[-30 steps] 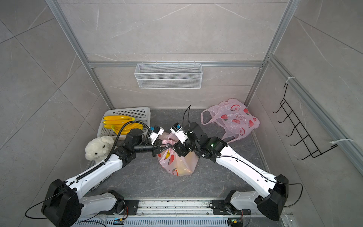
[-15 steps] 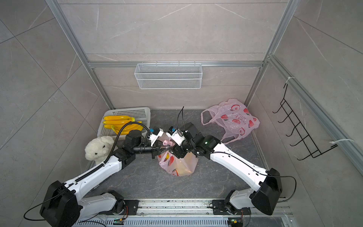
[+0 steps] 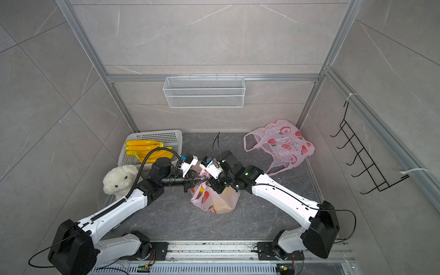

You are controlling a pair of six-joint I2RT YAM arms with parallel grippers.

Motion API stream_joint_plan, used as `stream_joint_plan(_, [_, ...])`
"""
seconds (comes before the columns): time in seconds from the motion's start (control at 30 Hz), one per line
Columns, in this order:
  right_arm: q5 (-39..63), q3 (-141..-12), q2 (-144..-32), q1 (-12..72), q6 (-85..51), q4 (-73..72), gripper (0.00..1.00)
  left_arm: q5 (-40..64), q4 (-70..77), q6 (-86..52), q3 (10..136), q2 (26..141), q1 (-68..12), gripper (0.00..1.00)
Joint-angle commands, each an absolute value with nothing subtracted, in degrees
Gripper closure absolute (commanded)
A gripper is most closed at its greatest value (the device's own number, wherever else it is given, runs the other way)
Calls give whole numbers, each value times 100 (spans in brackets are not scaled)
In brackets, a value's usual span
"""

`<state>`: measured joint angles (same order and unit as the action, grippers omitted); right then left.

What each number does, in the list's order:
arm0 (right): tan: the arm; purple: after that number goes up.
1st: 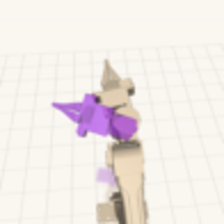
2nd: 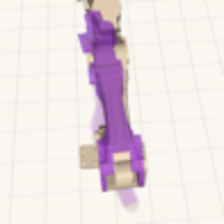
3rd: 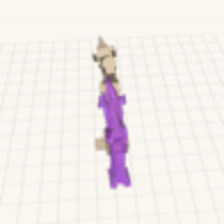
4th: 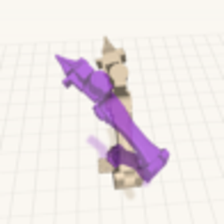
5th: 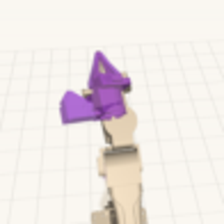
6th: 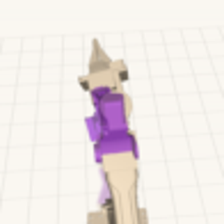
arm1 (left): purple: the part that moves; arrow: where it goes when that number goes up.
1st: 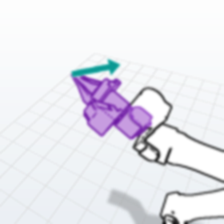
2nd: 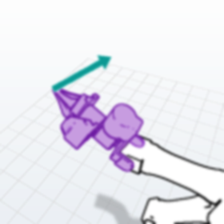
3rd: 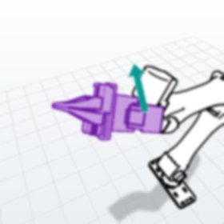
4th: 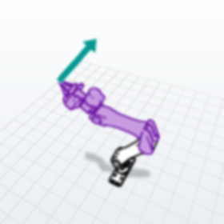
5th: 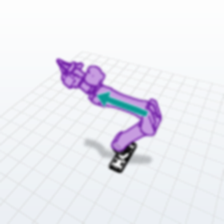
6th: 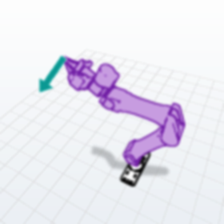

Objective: Place the banana into a plastic bag & tie a knot
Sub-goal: Cross the plastic bag at the center of the board.

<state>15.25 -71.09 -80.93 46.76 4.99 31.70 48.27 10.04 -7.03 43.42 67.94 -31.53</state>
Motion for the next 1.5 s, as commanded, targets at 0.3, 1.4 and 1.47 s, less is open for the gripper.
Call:
stream_joint_plan(0.3, [719,-6609,-7736,4721,-57,2529,100,4603,1100,-496,4247,6467,-3212,91])
stream_joint_plan(1.4, [787,-6697,-7290,4667,58,3126,100,3996,566,-291,4535,6995,-3224,100])
stream_joint_plan(1.47, [706,-6715,-7291,4667,64,3159,100,3994,615,-333,4522,6953,-3221,100])
